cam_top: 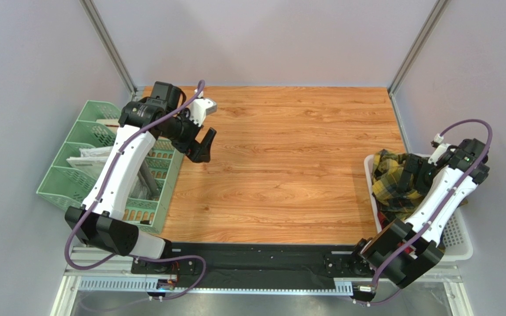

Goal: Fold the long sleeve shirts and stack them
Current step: Grab the shirt from the pile

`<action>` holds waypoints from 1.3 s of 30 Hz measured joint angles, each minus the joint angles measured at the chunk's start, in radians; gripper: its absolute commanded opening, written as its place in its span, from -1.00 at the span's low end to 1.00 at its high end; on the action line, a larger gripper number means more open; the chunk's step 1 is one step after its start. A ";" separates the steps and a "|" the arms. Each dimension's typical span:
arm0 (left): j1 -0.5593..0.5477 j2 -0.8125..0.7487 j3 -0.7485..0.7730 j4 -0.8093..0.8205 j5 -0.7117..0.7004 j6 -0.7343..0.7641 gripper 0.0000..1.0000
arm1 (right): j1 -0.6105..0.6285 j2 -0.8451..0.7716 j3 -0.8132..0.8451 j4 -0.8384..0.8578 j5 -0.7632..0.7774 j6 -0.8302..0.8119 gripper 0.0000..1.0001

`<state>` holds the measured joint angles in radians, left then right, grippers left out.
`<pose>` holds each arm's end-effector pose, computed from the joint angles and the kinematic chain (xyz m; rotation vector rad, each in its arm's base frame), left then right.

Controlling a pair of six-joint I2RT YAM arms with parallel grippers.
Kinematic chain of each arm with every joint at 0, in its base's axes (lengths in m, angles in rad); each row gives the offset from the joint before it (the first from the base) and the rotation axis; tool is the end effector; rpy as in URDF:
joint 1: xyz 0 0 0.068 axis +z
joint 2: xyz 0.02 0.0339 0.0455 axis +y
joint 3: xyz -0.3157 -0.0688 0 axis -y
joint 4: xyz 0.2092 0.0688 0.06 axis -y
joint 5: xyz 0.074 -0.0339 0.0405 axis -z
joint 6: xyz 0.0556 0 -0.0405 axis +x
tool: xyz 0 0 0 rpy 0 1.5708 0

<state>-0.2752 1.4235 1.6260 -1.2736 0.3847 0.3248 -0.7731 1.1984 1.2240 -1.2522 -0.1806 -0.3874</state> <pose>0.2125 -0.0817 0.4164 0.8895 2.4393 -0.4885 0.1187 -0.1019 0.3517 0.4856 2.7129 -0.0539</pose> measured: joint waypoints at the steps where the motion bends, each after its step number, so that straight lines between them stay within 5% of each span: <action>1: 0.000 0.000 0.000 -0.002 0.001 0.000 0.98 | -0.015 0.000 -0.023 0.019 0.006 0.009 1.00; 16: 0.000 0.004 0.000 -0.010 0.002 0.023 0.98 | -0.127 0.200 -0.106 0.174 -0.056 0.128 1.00; 19: 0.000 0.006 0.000 -0.007 0.002 0.023 0.98 | -0.127 0.209 -0.106 0.181 -0.093 0.148 0.35; 20: 0.000 0.006 0.000 -0.005 0.002 0.023 0.98 | -0.127 0.206 -0.103 0.181 -0.113 0.157 -0.39; 21: 0.000 0.006 0.000 0.001 0.002 0.022 0.98 | -0.127 0.206 -0.101 0.182 -0.132 0.159 -0.92; 22: 0.000 0.006 0.000 0.006 0.002 0.022 0.98 | -0.127 0.204 -0.097 0.182 -0.153 0.158 -1.00; 33: 0.003 0.005 0.001 0.062 -0.003 -0.032 0.81 | -0.115 0.075 0.129 0.136 -0.464 0.176 -1.00; 39: 0.045 0.005 0.062 0.073 0.031 -0.089 0.79 | 0.040 -0.117 0.311 0.288 -0.645 0.333 -1.00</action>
<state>-0.2302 1.4281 1.6878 -1.2003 0.4160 0.2359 -0.7334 1.0809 1.5352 -0.9646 -0.8253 -0.0540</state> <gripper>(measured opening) 0.904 0.018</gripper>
